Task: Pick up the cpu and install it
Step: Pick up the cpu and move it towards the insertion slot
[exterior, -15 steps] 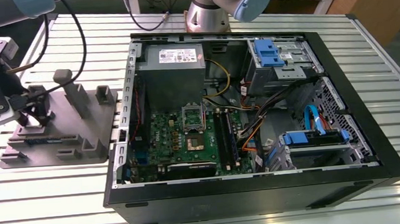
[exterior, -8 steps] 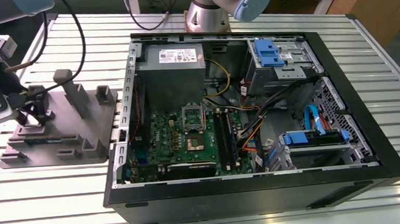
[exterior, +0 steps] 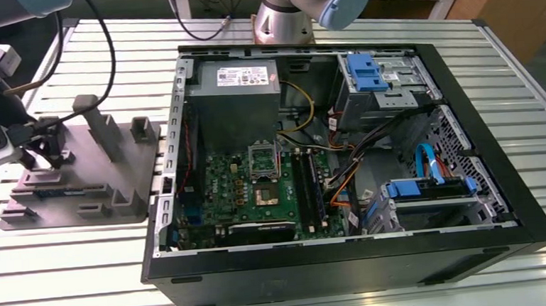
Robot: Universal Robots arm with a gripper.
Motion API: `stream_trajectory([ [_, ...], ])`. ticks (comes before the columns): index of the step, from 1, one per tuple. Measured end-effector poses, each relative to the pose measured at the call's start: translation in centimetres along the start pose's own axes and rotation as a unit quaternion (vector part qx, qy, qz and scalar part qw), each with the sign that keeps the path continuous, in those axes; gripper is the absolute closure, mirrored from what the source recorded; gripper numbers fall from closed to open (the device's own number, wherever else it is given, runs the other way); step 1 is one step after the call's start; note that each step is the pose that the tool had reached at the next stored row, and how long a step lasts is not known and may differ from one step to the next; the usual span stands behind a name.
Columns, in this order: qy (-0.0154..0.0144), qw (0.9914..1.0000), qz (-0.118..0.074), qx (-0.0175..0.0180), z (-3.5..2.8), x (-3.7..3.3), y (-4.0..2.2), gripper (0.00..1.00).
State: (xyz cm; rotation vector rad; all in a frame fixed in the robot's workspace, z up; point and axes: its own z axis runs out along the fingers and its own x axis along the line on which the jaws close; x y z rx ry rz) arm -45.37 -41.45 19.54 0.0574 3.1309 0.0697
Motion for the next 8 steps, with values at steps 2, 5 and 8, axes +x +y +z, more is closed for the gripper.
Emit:
stream_trajectory([
  [2, 0.0000, 1.00000, 0.000, 0.0000, -0.13, 0.00, 0.01, 0.53],
  [5, 0.0001, 1.00000, 0.000, 0.0001, -0.37, 0.00, 0.02, 0.53],
  [8, 0.0000, 1.00000, 0.000, 0.0000, -0.64, -0.01, 0.03, 0.53],
])
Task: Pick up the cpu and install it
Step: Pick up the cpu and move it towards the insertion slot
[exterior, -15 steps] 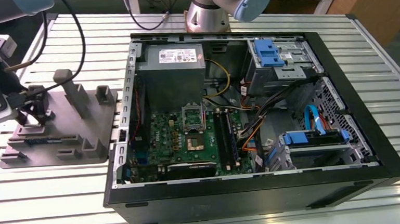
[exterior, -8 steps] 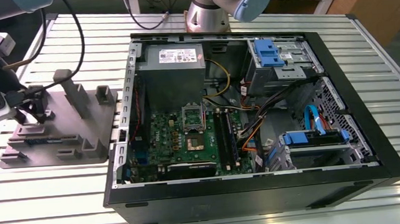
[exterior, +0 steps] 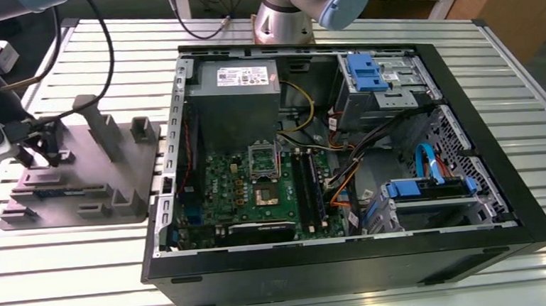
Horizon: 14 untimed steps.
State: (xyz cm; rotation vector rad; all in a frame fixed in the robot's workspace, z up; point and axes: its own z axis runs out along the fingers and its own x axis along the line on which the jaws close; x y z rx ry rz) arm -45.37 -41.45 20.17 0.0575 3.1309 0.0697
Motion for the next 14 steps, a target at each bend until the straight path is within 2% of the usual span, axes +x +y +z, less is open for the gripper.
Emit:
stream_trajectory([
  [14, 0.0000, 1.00000, 0.000, 0.0000, -0.36, -0.01, 0.02, 0.53],
])
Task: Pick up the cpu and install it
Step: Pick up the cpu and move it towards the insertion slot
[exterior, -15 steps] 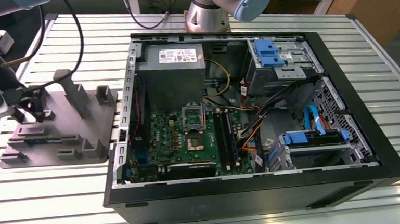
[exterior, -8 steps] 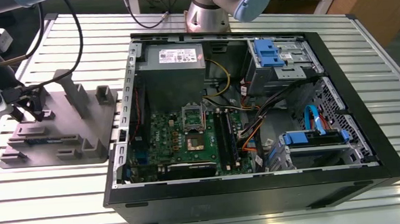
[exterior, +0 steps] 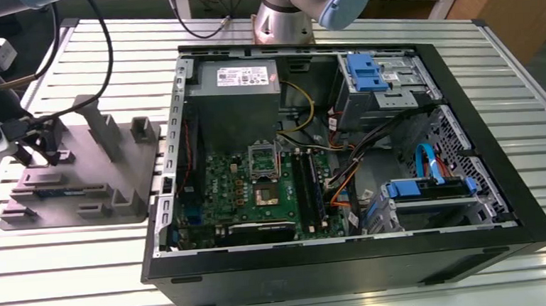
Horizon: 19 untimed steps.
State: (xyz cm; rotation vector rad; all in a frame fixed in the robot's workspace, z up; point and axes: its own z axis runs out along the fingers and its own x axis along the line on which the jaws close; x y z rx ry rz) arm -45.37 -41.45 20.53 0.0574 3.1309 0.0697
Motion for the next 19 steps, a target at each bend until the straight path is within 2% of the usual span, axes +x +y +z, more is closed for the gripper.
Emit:
stream_trajectory([
  [19, 0.0001, 1.00000, 0.000, 0.0001, -0.35, 0.00, 0.01, 0.53],
])
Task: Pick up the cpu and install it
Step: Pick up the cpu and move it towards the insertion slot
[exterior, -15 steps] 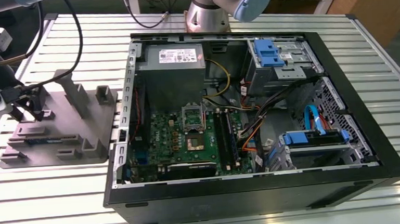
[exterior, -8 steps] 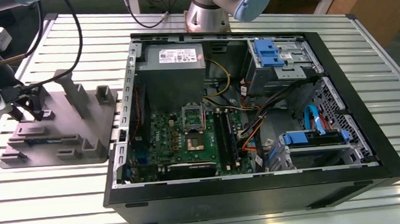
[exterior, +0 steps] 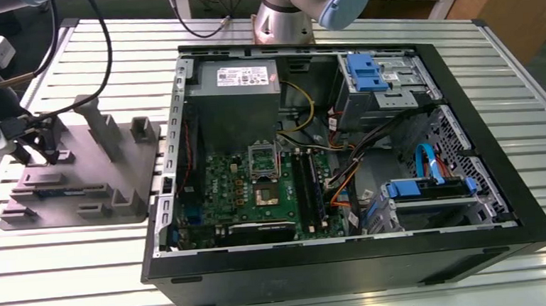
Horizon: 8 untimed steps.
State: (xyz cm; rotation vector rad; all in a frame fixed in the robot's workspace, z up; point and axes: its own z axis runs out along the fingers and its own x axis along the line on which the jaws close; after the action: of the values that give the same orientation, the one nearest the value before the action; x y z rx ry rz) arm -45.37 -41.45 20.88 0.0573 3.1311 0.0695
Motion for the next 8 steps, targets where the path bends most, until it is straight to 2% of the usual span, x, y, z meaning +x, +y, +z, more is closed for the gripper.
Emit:
stream_trajectory([
  [8, -0.0001, 1.00000, 0.000, -0.0001, -0.21, 0.00, 0.01, 0.53],
])
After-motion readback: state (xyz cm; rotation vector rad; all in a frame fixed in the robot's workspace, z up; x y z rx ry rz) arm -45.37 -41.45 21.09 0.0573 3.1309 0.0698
